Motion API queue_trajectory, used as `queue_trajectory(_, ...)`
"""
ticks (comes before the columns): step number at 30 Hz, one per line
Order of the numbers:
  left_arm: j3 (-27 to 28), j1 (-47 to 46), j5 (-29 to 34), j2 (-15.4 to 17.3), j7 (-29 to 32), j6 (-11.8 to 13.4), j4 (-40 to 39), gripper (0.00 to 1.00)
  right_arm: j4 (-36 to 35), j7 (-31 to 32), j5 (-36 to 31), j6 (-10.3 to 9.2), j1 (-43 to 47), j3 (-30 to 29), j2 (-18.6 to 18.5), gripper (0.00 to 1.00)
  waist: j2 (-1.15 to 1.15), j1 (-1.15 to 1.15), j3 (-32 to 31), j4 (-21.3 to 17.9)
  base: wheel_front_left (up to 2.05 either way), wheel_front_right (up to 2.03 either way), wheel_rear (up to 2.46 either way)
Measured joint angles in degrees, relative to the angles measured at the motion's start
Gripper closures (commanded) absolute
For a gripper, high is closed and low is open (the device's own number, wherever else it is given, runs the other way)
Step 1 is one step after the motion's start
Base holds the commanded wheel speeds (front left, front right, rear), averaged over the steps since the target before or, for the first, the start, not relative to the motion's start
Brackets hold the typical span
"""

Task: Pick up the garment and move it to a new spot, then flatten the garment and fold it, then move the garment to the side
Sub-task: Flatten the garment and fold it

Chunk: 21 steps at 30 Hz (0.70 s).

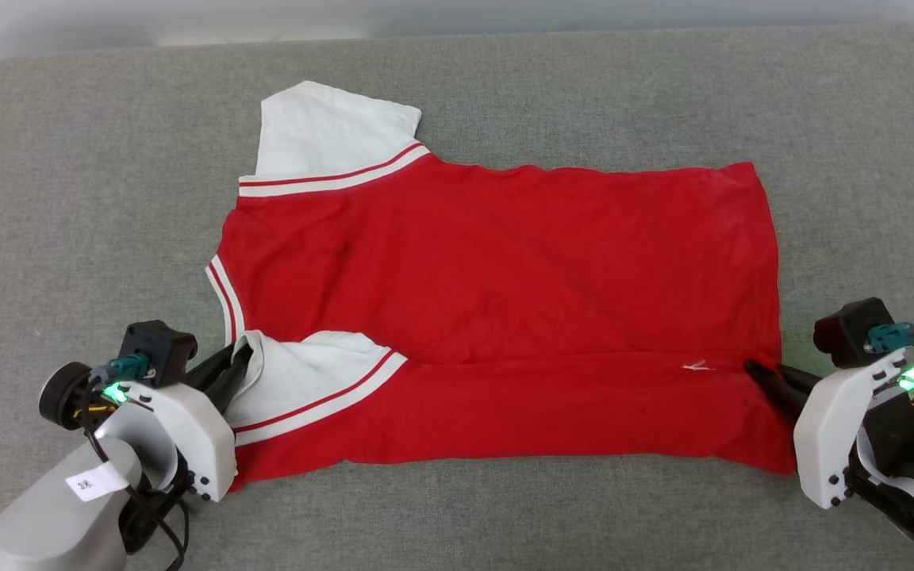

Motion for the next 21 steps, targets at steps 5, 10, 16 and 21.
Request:
queue_trajectory(5, -1.0, -1.7, -1.0, -2.6, -0.9, -1.6, 5.2, 0.1, 3.2, -1.3, 1.9, 0.0, -2.0, 2.4, 0.4, 0.76, 0.0, 0.0, -0.5, 0.2, 0.0, 0.0, 0.0)
queue_trajectory(10, -1.5, -2.4, -1.4, -2.6, -1.8, -2.1, 7.2, 0.0, 3.8, -3.1, 3.5, 0.0, -2.2, 3.6, -0.1, 0.0, 0.0, 0.0, -2.7, 0.6, 0.0, 0.0, 0.0)
queue_trajectory(16, -1.5, -5.6, -2.0, 0.2, 1.2, -2.4, 5.0, 0.0, 2.0, -5.2, 4.7, 0.0, -1.7, 2.6, -2.2, 0.0, 0.0, -0.01, -5.9, 1.8, 0.0, 0.0, 0.0)
queue_trajectory(21, -2.7, -9.1, -3.7, 3.0, 10.1, -2.5, 0.4, 0.0, 0.5, -5.9, 5.2, 0.0, -0.4, 0.4, -3.0, 0.0, 0.0, -0.01, -7.8, 3.2, 0.0, 0.0, 0.0)
